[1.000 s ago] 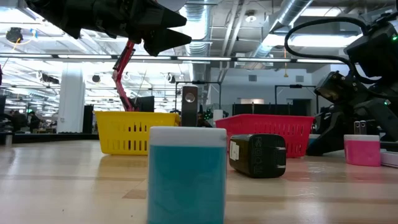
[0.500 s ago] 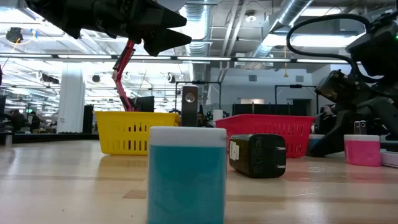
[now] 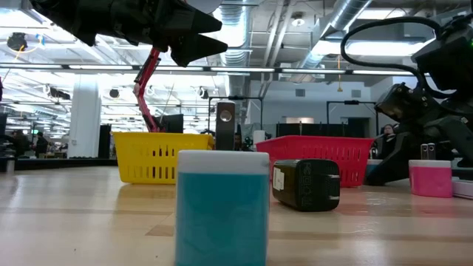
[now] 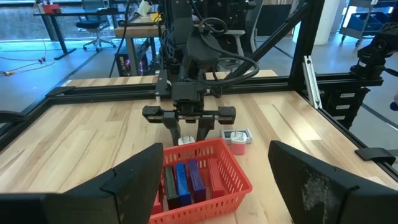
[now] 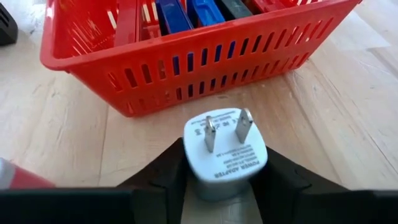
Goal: Pick & Place Office items
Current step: Put the top light blue charger adapter into the yellow bin
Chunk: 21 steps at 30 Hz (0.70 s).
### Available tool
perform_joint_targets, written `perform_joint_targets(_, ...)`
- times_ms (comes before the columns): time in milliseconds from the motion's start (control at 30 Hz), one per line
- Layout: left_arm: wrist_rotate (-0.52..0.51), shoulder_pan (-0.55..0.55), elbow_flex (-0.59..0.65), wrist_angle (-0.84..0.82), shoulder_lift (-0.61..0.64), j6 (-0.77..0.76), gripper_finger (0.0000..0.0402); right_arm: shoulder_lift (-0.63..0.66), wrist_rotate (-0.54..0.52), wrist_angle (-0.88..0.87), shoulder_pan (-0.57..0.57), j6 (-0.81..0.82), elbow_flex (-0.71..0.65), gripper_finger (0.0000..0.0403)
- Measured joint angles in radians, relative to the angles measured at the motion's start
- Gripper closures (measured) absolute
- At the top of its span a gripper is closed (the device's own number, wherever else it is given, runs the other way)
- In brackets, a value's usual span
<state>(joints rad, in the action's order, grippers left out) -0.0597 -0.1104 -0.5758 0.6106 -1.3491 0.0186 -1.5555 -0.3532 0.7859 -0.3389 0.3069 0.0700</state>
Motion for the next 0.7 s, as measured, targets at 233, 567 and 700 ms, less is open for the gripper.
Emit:
perform_joint_targets(233,0.018,0.000,0.000,0.001,0.000,0.000,0.0114,0.073,0.047,-0.006,-0.002,0.059,-0.006,0.0275)
perform_joint_targets(567,0.120,0.000,-0.007,0.010,0.000,0.077,0.0114,0.443,0.028,-0.432,-0.002,0.222,0.081,0.0276)
perform_joint_targets(700,0.120,0.000,-0.029,-0.008,0.000,0.128,0.0114,0.532,-0.013,-0.853,-0.002,0.265,0.276,0.0277)
